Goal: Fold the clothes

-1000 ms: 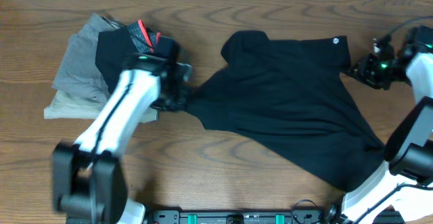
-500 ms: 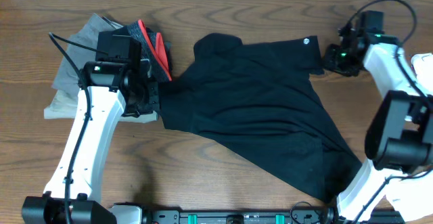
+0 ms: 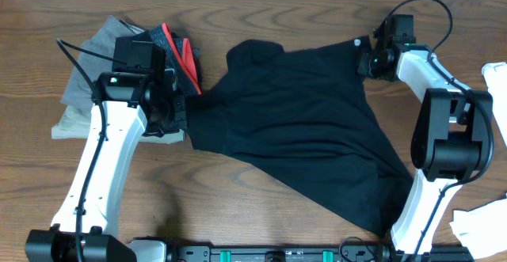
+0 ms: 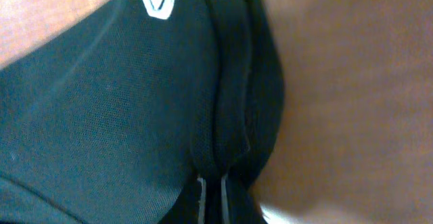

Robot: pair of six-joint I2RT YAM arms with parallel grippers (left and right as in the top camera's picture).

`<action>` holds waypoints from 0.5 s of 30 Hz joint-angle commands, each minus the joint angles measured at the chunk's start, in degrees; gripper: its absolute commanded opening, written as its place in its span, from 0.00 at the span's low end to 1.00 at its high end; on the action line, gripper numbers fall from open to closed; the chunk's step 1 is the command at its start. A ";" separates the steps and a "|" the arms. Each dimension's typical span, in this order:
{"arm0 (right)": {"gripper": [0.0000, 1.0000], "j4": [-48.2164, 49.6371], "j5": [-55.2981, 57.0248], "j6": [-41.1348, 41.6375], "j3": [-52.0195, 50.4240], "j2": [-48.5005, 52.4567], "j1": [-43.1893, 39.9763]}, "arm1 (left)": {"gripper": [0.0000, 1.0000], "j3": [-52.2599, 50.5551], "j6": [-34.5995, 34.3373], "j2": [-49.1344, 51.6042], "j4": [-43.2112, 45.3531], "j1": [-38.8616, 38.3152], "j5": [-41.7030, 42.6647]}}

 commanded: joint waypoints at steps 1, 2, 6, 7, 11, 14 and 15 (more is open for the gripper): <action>0.01 6.16 -2.99 0.28 -1.01 2.64 -0.17 | 0.06 0.87 -0.50 -0.94 0.24 0.20 -0.85; 0.01 9.44 -5.53 0.26 -1.01 2.64 -0.17 | 0.06 0.87 -0.50 -0.94 0.31 0.20 -0.85; 0.01 28.30 -17.05 3.17 -1.01 2.64 0.09 | 0.06 0.87 -0.50 -0.94 0.70 0.20 -0.85; 0.01 33.33 -17.77 5.53 -0.98 2.64 0.33 | 0.06 0.87 -0.50 -0.94 0.83 0.20 -0.85; 0.01 48.63 -17.46 11.08 -0.98 2.67 1.14 | 0.06 0.87 -0.52 -0.94 1.14 0.20 -0.79; 0.03 50.45 -15.76 11.93 -0.90 2.67 1.66 | 0.07 0.87 -0.52 -0.94 1.14 0.20 -0.35; 0.06 49.18 -15.39 11.93 -0.90 2.67 1.64 | 0.06 0.87 -0.52 -0.94 1.14 0.20 -0.22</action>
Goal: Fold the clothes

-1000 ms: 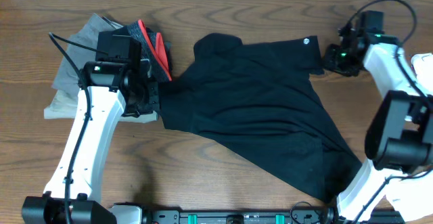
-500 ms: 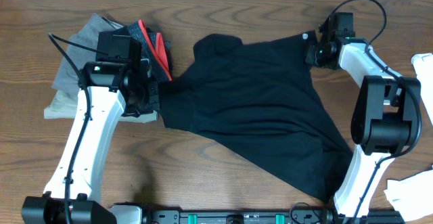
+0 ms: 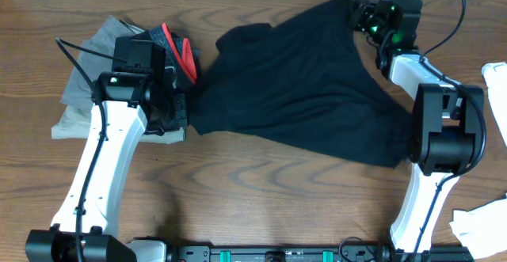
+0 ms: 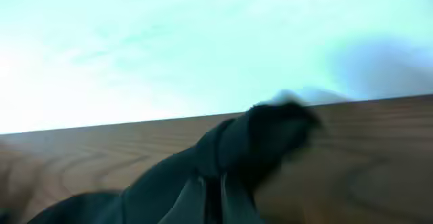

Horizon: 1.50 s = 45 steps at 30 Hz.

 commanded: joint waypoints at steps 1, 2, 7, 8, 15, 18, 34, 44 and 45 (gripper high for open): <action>0.14 -2.93 0.81 3.04 0.35 -0.26 0.63 | 0.06 0.87 -0.50 -0.94 -0.11 0.20 -0.28; 0.31 -5.11 1.51 2.71 0.35 -0.26 0.48 | 0.06 0.87 -0.50 -0.94 -0.09 0.20 -0.28; 0.59 -18.95 1.42 -3.41 0.35 -0.92 -3.15 | 0.06 0.87 -0.48 -0.94 0.48 0.20 -0.31; 0.62 -21.40 0.68 -4.11 0.35 -1.38 -4.15 | 0.06 0.87 -0.48 -0.94 0.52 0.20 -0.31; 0.71 -44.72 -5.01 -10.21 0.35 -9.01 -13.11 | 0.06 0.87 -0.50 -0.94 1.62 0.20 -0.31; 0.71 -56.78 -2.16 -11.37 0.35 -13.53 -16.87 | 0.06 0.87 -0.50 -0.94 1.84 0.20 -0.31; 0.70 -74.29 5.90 -7.87 -9.49 -16.92 -14.67 | 0.06 0.87 -0.50 -0.94 3.37 0.20 -0.31; 0.55 -72.22 11.47 -4.66 -12.61 -16.92 -9.14 | 0.06 0.87 -0.52 -0.94 3.34 0.20 -0.28; 0.61 -72.22 13.09 -4.63 -12.59 -16.94 -8.94 | 0.06 0.87 -0.52 -0.94 3.34 0.20 -0.28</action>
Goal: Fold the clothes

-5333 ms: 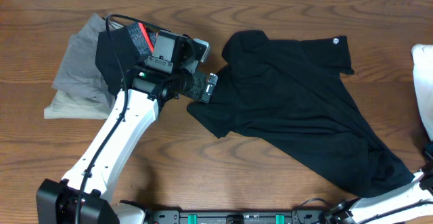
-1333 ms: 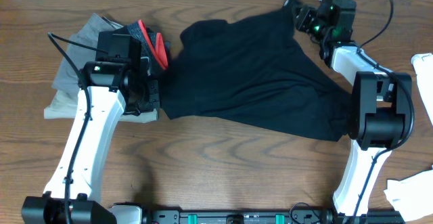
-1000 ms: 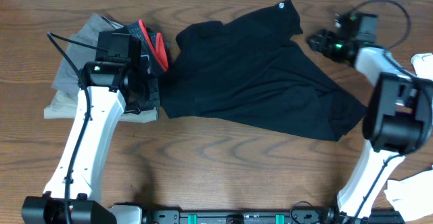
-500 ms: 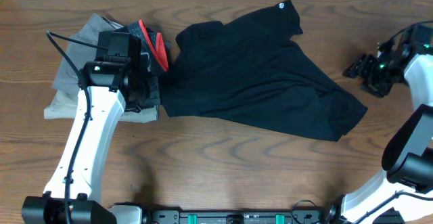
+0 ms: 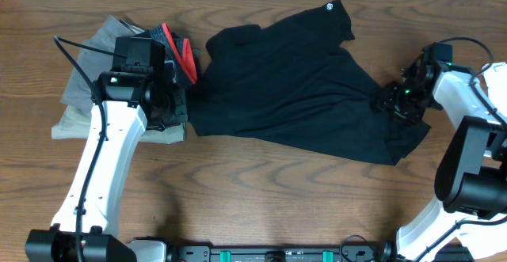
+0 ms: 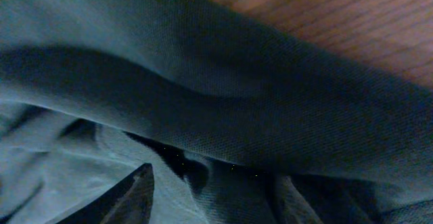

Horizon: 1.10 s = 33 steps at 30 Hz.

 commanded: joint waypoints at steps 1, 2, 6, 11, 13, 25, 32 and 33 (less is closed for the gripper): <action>0.63 0.13 6.12 1.46 -0.35 0.48 1.03 | 0.06 0.87 -0.55 -0.94 -0.09 0.20 -0.28; 0.63 0.20 7.45 1.46 -0.26 0.37 0.81 | 0.06 0.87 -0.55 -0.94 -0.11 0.20 -0.28; 0.63 -0.35 7.50 -0.81 0.22 -2.21 -1.07 | 0.06 0.87 -0.52 -0.94 -0.07 0.20 -0.31; 0.65 -3.28 3.67 -5.05 0.22 -8.94 -2.62 | 0.06 0.87 -0.52 -0.94 1.01 0.20 -0.31; 0.66 -6.34 2.01 -5.05 0.20 -11.15 -2.32 | 0.06 0.87 -0.52 -0.94 1.29 0.20 -0.31; 0.66 -3.37 1.75 -5.42 -8.72 -12.04 2.43 | 0.06 0.87 -0.52 -0.94 1.64 0.20 -0.31; 0.56 1.95 1.88 -5.42 -14.73 -12.04 2.43 | 0.06 0.87 -0.52 -0.94 1.62 0.20 -0.31; 0.52 2.12 1.64 -5.44 -15.08 -12.04 2.43 | 0.07 0.87 -0.52 -0.94 1.64 0.20 -0.31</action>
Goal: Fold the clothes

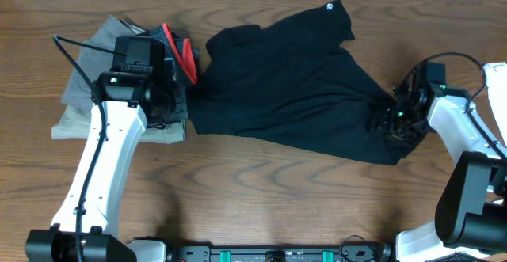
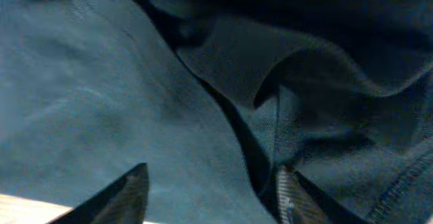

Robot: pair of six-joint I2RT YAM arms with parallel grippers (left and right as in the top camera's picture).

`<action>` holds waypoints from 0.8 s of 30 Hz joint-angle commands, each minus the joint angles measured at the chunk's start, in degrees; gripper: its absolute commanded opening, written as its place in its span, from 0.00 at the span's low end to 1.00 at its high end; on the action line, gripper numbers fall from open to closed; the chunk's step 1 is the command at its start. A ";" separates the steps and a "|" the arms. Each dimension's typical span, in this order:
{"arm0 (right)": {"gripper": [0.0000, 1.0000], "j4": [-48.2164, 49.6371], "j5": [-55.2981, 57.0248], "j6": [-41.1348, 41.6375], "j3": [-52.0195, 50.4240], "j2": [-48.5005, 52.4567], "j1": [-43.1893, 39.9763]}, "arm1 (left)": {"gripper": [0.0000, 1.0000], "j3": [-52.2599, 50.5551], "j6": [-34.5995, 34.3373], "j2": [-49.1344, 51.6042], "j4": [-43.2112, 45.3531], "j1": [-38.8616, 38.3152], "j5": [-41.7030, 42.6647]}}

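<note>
A black shirt (image 1: 285, 88) lies spread across the middle of the table, its small white logo (image 1: 330, 7) at the far corner. Its right end is bunched in folds (image 1: 396, 127). My right gripper (image 1: 390, 123) hangs low over that bunch. In the right wrist view my right gripper (image 2: 211, 197) is open, its fingers (image 2: 125, 197) wide apart with rumpled black fabric (image 2: 101, 82) between and beyond them. My left gripper (image 1: 176, 108) sits at the shirt's left edge; its jaws are hidden under the wrist.
A pile of grey and beige clothes (image 1: 103, 48) lies at the far left, with a dark garment with red stripes (image 1: 178, 52) beside it. White items (image 1: 495, 72) lie at the right table edge, another (image 1: 479, 218) at the front right.
My right gripper, still open, has moved slightly toward the front left, deeper onto the bunched right end of the shirt. The shirt and the left arm look unchanged.
My right gripper was shut on the shirt's logo corner at the far right, the shirt draping toward the front. Then it held that corner at the table's far edge. Later the corner lay released there, and the gripper was open over the bunched right end, where it remains.
</note>
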 commanded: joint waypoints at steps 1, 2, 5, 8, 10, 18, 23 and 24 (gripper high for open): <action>0.49 0.66 -0.52 -0.55 -1.33 0.17 0.31 | 0.06 0.87 -0.52 -0.94 0.02 0.20 -0.28; 0.42 0.61 -0.81 -0.55 -1.46 0.17 0.33 | 0.07 0.87 -0.52 -0.94 0.02 0.20 -0.28; 0.36 -0.57 -1.14 -0.57 -1.49 0.17 0.31 | 0.07 0.87 -0.52 -0.94 0.02 0.20 -0.28; 0.32 -1.27 -1.11 -1.01 -1.55 0.17 0.31 | 0.07 0.87 -0.52 -0.94 0.04 0.20 -0.28; 0.21 -1.16 -1.11 -1.03 -1.53 0.15 0.28 | 0.07 0.87 -0.52 -0.94 0.04 0.20 -0.28; 0.01 1.31 -2.47 -2.05 0.26 -5.79 -1.18 | 0.07 0.87 -0.52 -0.94 0.04 0.20 -0.28; 0.01 2.03 -0.02 2.25 1.99 -15.41 -5.46 | 0.07 0.87 -0.50 -0.94 0.04 0.20 -0.33; 0.01 2.38 1.16 3.21 2.01 -17.27 -6.69 | 0.07 0.87 -0.50 -0.94 0.04 0.20 -0.33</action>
